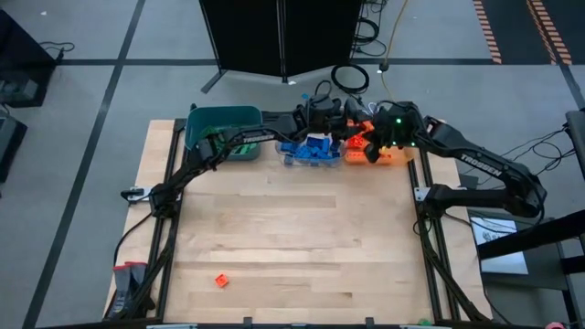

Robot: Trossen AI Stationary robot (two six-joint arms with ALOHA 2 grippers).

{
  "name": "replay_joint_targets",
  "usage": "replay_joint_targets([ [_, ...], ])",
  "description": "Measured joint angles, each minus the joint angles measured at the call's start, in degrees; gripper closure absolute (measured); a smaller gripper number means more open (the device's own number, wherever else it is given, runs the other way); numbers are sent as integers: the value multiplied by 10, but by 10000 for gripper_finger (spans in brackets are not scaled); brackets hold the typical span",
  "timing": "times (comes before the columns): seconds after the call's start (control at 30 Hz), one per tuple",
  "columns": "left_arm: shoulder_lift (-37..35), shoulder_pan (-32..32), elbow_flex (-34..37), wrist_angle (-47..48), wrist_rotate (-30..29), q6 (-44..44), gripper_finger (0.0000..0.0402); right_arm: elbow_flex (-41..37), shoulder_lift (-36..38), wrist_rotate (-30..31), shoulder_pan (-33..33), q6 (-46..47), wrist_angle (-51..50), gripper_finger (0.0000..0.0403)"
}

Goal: Sort blocks
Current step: Put the orange game piece into the orange transparent bin

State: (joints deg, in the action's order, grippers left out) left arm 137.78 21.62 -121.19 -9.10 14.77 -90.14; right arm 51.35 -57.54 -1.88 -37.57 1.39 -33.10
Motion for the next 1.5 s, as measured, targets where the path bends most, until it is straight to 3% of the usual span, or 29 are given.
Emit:
replay_joint_targets([
  [0.17,1,-9,0,4,1,1,135,0,-34,-7,0,-17,6,403],
  [0.33,2,-7,0,11,-5,6,135,0,-55,25,0,-21,13,403],
  [0.5,2,-5,0,3,10,7,135,-1,-44,78,-4,-23,3,403],
  [0.83,1,-4,-1,6,24,10,135,0,-16,81,-50,-29,-20,403],
  [0.93,1,-1,-1,7,33,48,135,0,-5,76,-52,-30,-32,403],
  [1.07,0,3,-1,-42,142,151,135,6,36,41,-51,-32,-46,403],
  [1.23,-6,-5,-1,-162,415,202,135,46,124,30,-48,-33,-116,403],
  [1.33,-29,-45,0,-191,565,204,135,75,176,30,-46,-33,-173,403],
  [1.5,-77,-138,-1,-188,606,208,135,102,251,30,-46,-8,-237,403],
])
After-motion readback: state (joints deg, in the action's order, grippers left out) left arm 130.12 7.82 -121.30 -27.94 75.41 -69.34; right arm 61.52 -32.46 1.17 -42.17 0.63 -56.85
